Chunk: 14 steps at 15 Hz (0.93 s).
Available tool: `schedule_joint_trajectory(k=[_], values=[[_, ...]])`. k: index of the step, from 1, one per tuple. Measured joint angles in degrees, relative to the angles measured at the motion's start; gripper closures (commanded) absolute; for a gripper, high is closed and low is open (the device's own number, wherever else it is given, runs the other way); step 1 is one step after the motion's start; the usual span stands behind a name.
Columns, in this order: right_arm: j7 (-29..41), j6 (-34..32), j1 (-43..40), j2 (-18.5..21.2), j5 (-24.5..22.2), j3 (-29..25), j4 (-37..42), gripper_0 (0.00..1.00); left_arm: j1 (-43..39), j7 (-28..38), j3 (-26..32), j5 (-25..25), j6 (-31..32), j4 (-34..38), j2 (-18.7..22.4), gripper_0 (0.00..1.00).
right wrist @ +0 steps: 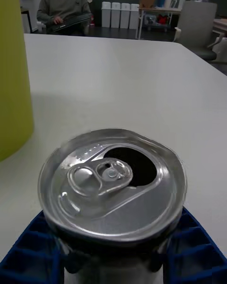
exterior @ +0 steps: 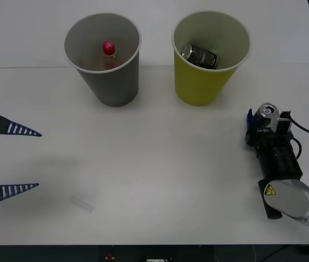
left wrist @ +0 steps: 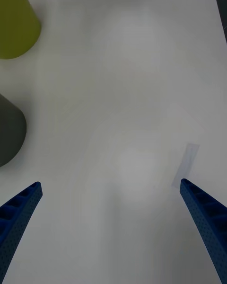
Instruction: Put the can into the green bin and the plastic bottle into the gray bin
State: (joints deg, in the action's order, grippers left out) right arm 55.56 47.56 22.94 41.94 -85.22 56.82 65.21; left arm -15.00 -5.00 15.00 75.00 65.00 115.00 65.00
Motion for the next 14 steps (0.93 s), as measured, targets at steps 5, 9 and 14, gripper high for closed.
schedule_joint_trajectory(k=[5, 9, 14], values=[[0.25, -0.01, 0.02, 0.74, -0.7, 0.01, 0.34, 1.0, 0.0, 0.0, 0.0, 0.0, 0.0, 0.0, 0.0, 0.0], [0.33, -0.28, -0.22, 2.47, -0.78, -0.06, 2.35, 1.0, 0.0, 0.0, 0.0, 0.0, 0.0, 0.0, 0.0, 0.0], [0.1, -8.29, -4.65, 6.59, -4.67, -7.2, 9.7, 1.0, 0.0, 0.0, 0.0, 0.0, 0.0, 0.0, 0.0, 0.0]])
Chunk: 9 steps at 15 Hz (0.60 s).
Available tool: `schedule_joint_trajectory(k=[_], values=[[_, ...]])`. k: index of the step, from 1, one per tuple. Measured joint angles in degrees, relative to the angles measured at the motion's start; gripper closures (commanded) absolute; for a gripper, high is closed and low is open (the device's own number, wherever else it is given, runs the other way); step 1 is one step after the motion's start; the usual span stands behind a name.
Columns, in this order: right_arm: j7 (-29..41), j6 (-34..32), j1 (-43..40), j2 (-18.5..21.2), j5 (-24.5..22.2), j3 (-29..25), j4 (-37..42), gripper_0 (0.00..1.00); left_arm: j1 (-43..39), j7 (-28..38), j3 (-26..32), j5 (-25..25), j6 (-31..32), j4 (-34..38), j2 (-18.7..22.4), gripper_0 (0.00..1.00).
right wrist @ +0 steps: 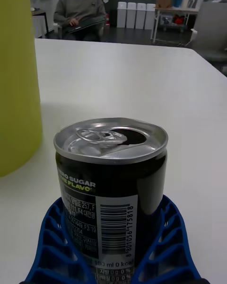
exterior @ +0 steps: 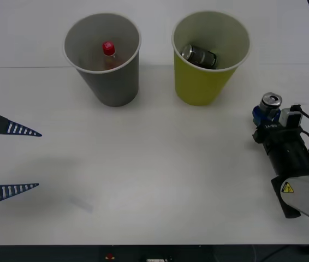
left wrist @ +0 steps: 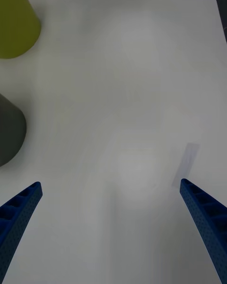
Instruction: Put the can into the green bin and the plastic bottle into the gray bin
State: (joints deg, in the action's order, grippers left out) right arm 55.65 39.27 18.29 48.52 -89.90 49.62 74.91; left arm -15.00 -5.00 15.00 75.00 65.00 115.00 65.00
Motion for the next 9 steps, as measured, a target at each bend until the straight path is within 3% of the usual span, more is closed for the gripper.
schedule_joint_trajectory(k=[3, 7, 9], values=[[-0.28, -12.63, -5.5, 2.86, -6.17, -11.06, 6.91, 1.0, 0.0, 0.0, 0.0, 0.0, 0.0, 0.0, 0.0, 0.0], [-0.54, -36.0, -13.45, 3.85, -17.22, -30.31, 17.57, 1.0, 0.0, 0.0, 0.0, 0.0, 0.0, 0.0, 0.0, 0.0], [-0.6, -46.9, -17.48, 3.66, -18.51, -39.42, 25.06, 1.0, 0.0, 0.0, 0.0, 0.0, 0.0, 0.0, 0.0, 0.0]])
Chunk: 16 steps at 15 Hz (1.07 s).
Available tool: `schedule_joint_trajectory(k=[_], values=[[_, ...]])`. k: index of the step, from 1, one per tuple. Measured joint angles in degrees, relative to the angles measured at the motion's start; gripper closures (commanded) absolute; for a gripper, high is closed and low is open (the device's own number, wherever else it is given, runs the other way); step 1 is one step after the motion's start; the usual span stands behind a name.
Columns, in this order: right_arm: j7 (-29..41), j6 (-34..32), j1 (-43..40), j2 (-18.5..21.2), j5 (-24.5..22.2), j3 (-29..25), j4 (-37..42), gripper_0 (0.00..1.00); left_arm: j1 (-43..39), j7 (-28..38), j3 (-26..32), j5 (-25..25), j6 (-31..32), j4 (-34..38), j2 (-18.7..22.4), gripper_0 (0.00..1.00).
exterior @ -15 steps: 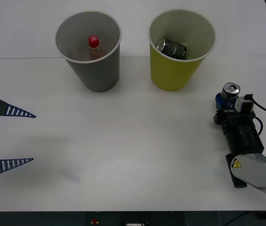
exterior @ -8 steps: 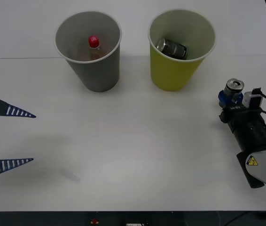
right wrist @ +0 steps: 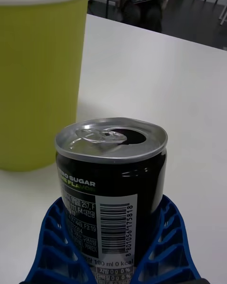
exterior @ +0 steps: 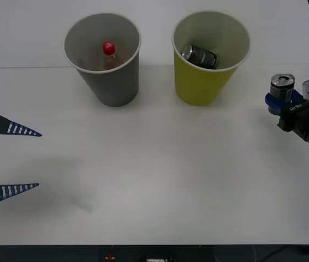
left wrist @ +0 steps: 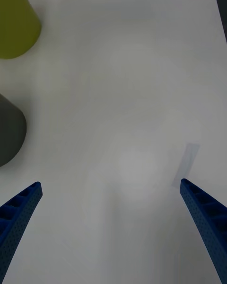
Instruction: Put the can into the green bin and the plastic bottle into the gray bin
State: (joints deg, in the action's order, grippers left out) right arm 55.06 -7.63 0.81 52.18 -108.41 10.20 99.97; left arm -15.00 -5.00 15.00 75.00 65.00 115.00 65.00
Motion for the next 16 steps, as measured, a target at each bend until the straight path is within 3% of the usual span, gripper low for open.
schedule_joint_trajectory(k=[3, 8, 13, 16], values=[[-0.19, -15.24, -5.1, -1.08, 0.16, -12.3, 8.73, 1.0, 0.0, 0.0, 0.0, 0.0, 0.0, 0.0, 0.0, 0.0], [0.86, -40.87, -6.3, -6.71, 3.23, -29.71, 15.08, 1.0, 0.0, 0.0, 0.0, 0.0, 0.0, 0.0, 0.0, 0.0], [13.81, -54.46, -4.22, -7.49, 3.46, -36.2, 20.14, 1.0, 0.0, 0.0, 0.0, 0.0, 0.0, 0.0, 0.0, 0.0], [20.76, -63.39, 1.36, -7.47, -0.28, -37.54, 22.42, 1.0, 0.0, 0.0, 0.0, 0.0, 0.0, 0.0, 0.0, 0.0]])
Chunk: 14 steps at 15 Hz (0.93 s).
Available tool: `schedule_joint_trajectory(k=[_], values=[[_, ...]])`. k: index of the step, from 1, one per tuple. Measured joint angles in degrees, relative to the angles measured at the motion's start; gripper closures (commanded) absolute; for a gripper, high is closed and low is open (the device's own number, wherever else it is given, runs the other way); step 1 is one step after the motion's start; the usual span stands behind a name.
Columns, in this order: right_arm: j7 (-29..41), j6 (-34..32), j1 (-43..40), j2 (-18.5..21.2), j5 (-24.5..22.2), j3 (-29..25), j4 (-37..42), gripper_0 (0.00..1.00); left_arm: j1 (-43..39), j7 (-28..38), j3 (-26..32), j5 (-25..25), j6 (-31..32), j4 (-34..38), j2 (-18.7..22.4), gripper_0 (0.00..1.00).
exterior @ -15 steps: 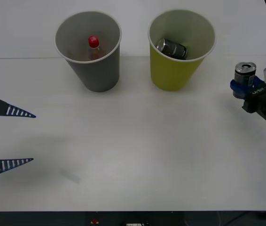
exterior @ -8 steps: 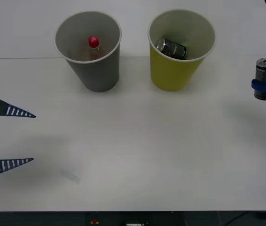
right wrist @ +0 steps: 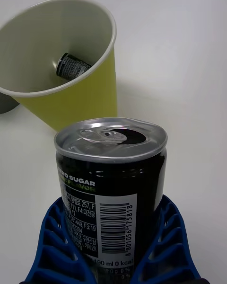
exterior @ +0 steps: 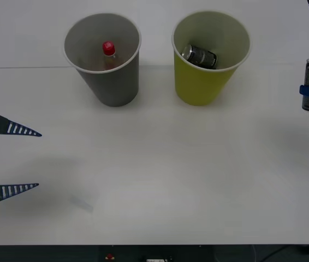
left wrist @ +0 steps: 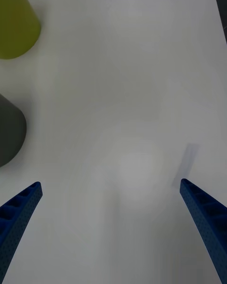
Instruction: Put the can into the green bin and the plastic bottle into the gray bin
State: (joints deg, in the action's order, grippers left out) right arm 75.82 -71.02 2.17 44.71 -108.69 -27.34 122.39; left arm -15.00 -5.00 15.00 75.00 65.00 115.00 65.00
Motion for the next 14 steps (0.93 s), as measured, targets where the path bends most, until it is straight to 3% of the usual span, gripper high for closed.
schedule_joint_trajectory(k=[4, 7, 14], values=[[0.68, -11.44, 10.99, 0.97, -5.41, 1.4, 0.31, 1.0, 0.0, 0.0, 0.0, 0.0, 0.0, 0.0, 0.0, 0.0], [0.73, -17.55, 20.0, 2.79, -8.8, 5.85, -0.29, 1.0, 0.0, 0.0, 0.0, 0.0, 0.0, 0.0, 0.0, 0.0], [0.85, -19.01, 39.11, 5.21, -12.22, 22.54, -11.37, 1.0, 0.0, 0.0, 0.0, 0.0, 0.0, 0.0, 0.0, 0.0]])
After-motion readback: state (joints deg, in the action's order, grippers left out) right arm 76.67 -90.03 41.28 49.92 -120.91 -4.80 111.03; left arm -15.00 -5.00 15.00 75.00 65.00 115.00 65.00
